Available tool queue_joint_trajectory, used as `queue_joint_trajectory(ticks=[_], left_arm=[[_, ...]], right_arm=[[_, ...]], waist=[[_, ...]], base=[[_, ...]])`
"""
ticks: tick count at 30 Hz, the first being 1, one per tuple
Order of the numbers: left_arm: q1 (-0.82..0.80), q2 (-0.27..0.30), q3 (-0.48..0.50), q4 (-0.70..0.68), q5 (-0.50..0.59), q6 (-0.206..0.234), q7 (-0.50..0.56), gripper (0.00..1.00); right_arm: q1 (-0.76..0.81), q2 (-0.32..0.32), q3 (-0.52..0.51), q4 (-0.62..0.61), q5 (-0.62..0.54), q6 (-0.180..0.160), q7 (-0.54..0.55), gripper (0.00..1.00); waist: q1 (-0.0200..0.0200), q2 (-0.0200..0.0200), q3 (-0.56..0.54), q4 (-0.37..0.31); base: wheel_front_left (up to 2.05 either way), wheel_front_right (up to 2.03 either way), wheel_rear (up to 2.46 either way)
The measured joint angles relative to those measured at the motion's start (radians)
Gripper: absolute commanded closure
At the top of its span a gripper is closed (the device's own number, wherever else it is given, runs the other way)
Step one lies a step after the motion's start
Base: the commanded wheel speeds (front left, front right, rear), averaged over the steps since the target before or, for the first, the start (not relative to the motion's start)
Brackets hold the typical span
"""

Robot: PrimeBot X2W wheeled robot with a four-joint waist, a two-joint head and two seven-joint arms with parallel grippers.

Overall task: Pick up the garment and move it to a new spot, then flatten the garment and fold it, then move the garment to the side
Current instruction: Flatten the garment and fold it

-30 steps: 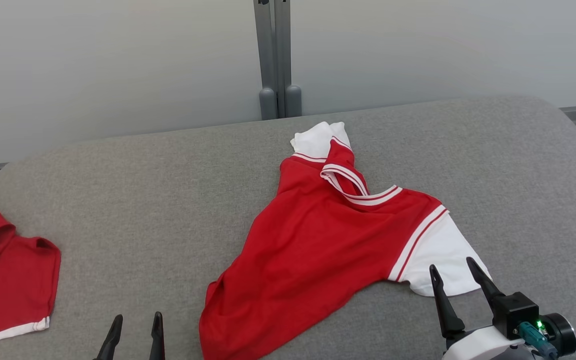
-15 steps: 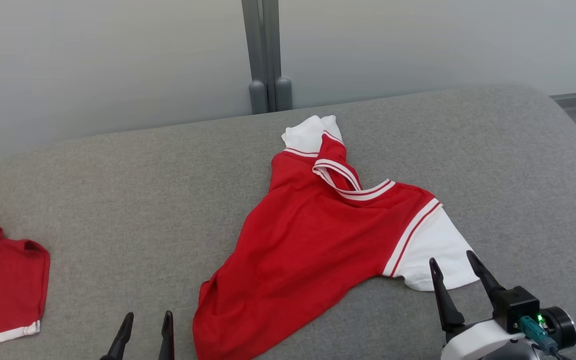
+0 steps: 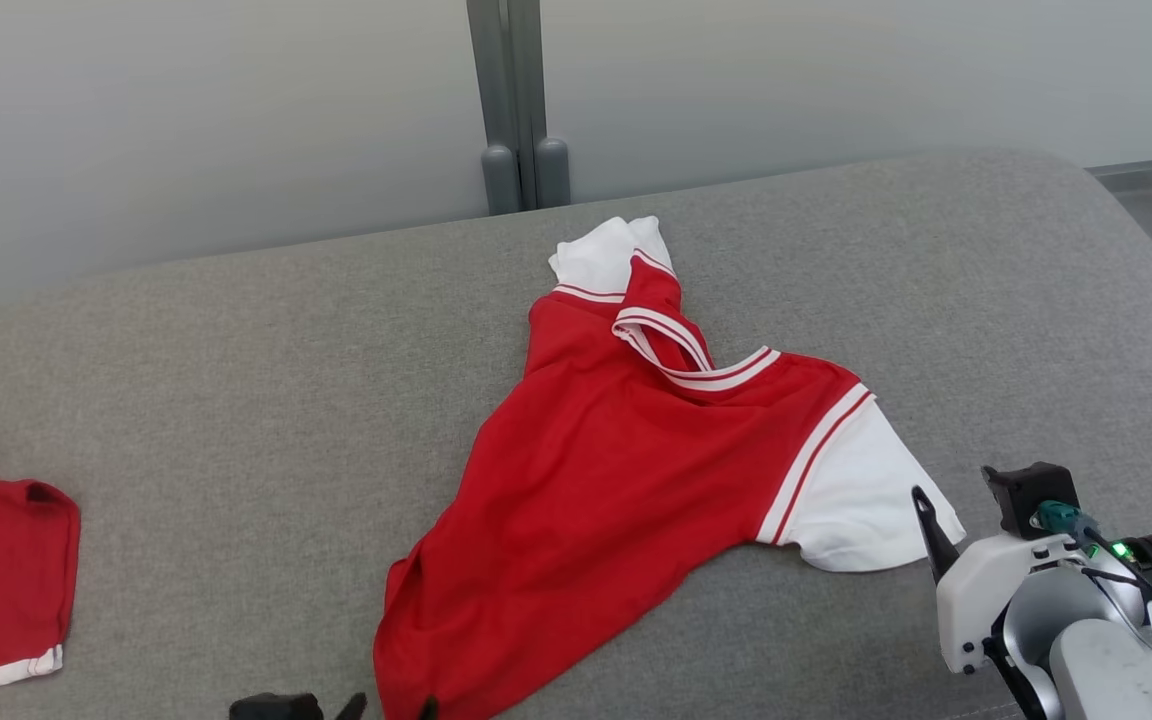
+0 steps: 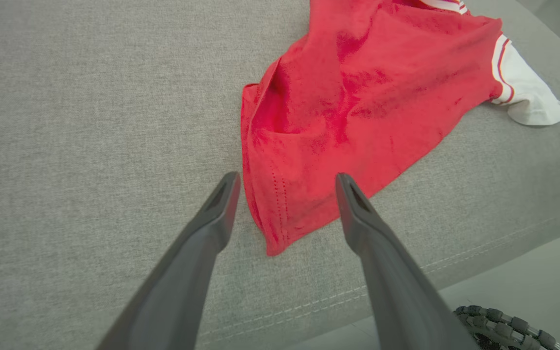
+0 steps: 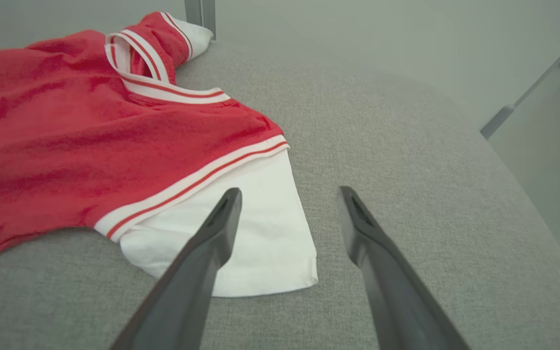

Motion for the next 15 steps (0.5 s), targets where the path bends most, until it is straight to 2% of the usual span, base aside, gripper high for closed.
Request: queue_joint_trajectory(ticks=[3, 6, 15], left_arm=[[0.031, -0.007, -0.028, -0.065, -0.046, 0.003, 0.110, 0.00], [0.037, 0.007, -0.054, -0.075, -0.034, 0.007, 0.174, 0.00], [-0.017, -0.002, -0.076, -0.006, -0.026, 0.021, 0.172, 0.00]], right_arm=[[-0.018, -0.046, 0.024, 0.039, 0.036, 0.000, 0.133, 0.00], [-0.041, -0.073, 0.028, 0.053, 0.054, 0.000, 0.201, 0.00], [-0.087, -0.059, 0.018, 0.056, 0.058, 0.000, 0.217, 0.00]], waist=[[0.0000, 0.0000, 0.014, 0.000], [0.0000, 0.0000, 0.034, 0.001], [0.0000, 0.0000, 0.098, -0.003]], base=[[0.00, 0.00, 0.00], [0.00, 0.00, 0.00], [0.00, 0.00, 0.00]])
